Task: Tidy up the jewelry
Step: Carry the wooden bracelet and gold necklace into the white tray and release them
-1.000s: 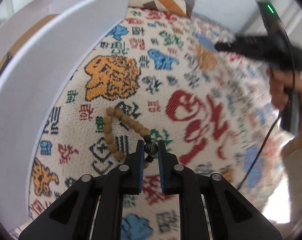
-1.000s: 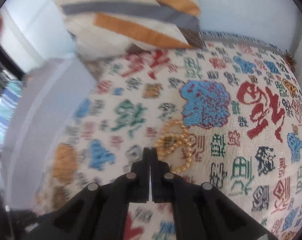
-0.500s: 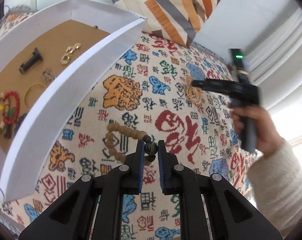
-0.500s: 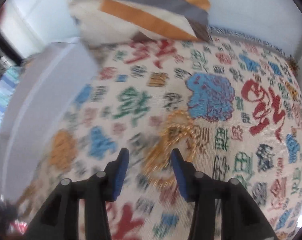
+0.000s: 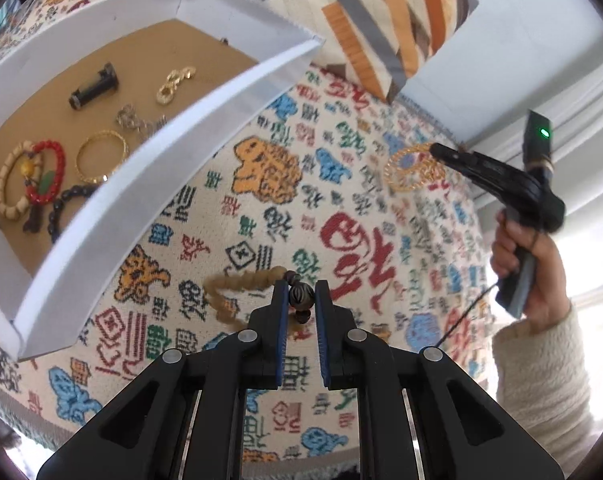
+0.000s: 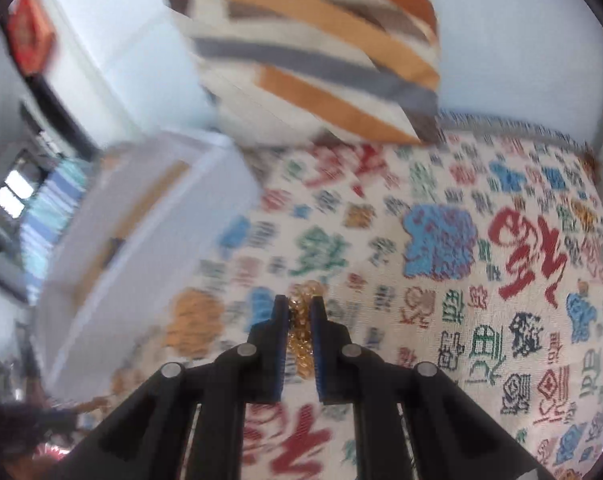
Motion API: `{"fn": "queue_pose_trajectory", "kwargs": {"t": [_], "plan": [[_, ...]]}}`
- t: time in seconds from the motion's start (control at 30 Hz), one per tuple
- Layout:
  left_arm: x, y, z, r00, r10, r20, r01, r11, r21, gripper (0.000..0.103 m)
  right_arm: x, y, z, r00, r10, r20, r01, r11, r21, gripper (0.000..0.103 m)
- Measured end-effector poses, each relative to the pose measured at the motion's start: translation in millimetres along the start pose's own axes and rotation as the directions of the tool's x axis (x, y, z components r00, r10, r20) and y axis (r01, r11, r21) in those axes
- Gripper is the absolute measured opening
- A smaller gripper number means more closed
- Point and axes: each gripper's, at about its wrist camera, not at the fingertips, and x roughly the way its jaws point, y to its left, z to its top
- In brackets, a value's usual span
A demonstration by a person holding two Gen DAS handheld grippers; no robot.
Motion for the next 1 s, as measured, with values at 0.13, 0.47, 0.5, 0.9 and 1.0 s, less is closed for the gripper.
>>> {"fn": "queue_pose_trajectory", "kwargs": {"t": [0.13,0.47,0.5,0.9,1.0], "plan": [[-28.9,-4.5,9.8,0.999,-0.029,0.032,0.029,1.000,-0.009,0.011,-42.6,37.3,11.0,0.995,0.083,0.051,-0.080,0.995,-0.054,0.011],[-95.3,2.2,38.4,0.991,-0.009,0.133,0.014,0.999,-0.032,0.011,-81.3,120.9,34.5,0.966,0.250,0.067,-0.236,0.956,-0.177,0.011],[-102.3,6.9,43.2,0.989,0.000,0.146,0.006,0.999,-0.040,0.011,-80.9,129.0,35.6,0.964,0.259,0.062,-0.244,0.952,-0.188,0.011],[-130.4,82.9,86.6,0.959,0.180,0.219,-0.144,0.974,-0.174,0.011,-41.4,218.2,62.4,0.936,0.352,-0.005,-0.341,0.903,-0.263,0.011],[-126.1,103.5,96.9,0.951,0.225,0.212,-0.181,0.961,-0.208,0.011,-26.2,239.1,70.2,0.933,0.358,-0.024,-0.350,0.893,-0.284,0.011]]}}
